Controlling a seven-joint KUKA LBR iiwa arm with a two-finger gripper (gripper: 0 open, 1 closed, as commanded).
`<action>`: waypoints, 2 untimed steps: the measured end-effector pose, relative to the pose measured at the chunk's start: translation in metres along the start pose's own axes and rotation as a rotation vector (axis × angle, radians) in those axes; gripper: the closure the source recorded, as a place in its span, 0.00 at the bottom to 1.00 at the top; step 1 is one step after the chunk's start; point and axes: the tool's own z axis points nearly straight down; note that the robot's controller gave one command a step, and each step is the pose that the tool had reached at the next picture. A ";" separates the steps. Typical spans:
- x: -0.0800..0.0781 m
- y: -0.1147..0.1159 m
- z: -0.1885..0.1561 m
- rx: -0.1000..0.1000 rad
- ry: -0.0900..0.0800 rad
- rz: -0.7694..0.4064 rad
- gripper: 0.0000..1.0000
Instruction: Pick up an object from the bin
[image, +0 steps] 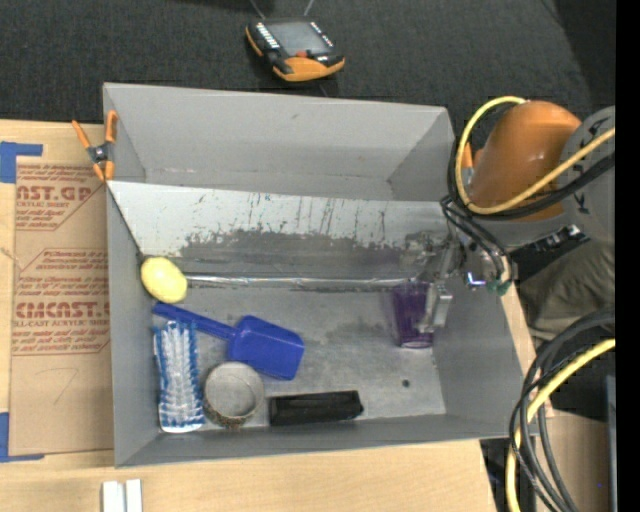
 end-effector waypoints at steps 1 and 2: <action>0.000 0.000 0.000 0.000 0.000 0.000 1.00; 0.000 0.000 0.000 0.000 0.000 0.000 1.00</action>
Offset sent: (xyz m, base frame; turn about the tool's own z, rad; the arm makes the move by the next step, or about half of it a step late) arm 0.0000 0.0000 0.0000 0.0000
